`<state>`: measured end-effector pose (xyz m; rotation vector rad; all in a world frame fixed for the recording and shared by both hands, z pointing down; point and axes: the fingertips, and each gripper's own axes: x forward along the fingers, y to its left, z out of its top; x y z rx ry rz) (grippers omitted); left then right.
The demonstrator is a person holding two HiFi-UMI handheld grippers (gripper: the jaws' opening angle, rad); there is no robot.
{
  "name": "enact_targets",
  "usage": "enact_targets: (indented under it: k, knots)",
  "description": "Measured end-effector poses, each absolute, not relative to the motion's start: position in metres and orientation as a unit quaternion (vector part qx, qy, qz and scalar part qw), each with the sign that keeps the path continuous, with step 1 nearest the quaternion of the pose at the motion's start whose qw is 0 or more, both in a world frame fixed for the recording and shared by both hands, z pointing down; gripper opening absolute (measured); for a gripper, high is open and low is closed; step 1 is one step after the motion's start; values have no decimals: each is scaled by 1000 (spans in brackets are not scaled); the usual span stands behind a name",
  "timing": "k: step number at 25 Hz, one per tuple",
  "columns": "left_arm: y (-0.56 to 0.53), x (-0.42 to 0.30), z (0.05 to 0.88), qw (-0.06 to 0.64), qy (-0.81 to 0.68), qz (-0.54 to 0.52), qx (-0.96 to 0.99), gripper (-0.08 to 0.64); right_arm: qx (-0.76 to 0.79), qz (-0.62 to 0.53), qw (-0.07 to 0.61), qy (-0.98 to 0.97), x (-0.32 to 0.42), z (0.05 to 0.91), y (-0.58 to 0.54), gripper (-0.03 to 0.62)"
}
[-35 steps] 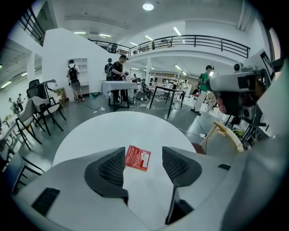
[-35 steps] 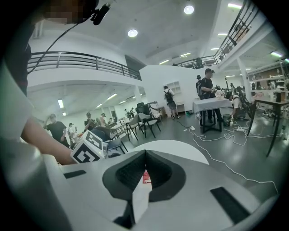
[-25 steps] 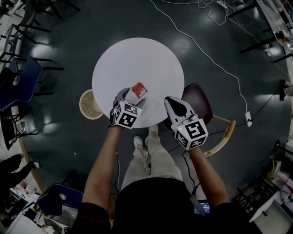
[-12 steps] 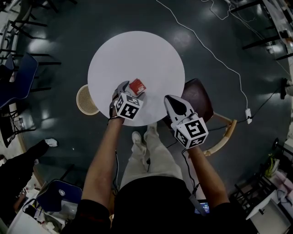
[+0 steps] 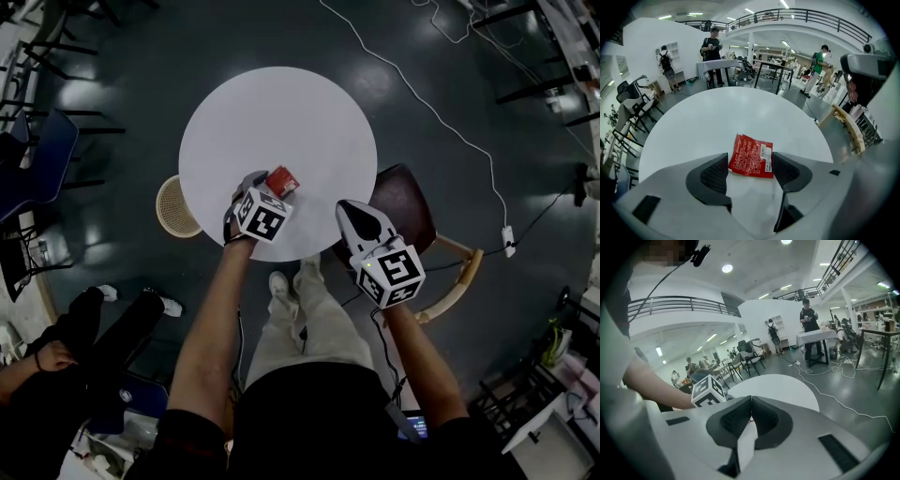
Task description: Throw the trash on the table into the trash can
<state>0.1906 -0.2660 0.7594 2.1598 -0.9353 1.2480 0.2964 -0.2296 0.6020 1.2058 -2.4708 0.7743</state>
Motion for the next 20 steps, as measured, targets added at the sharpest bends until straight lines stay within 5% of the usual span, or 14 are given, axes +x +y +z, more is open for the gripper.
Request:
enact_targets:
  k: [10, 11, 12, 20]
  knots:
    - [-256, 202, 755, 226, -337, 471, 783, 184, 412, 267, 144, -859, 302, 598, -225, 18]
    - [-257, 201, 753, 219, -342, 472, 783, 64, 413, 266, 144, -859, 303, 598, -226, 18]
    - [-259, 201, 750, 213, -346, 471, 783, 48, 413, 266, 143, -859, 305, 597, -226, 18]
    - [-263, 206, 726, 204, -345, 453, 796, 44, 413, 259, 139, -862, 307, 588, -229, 18]
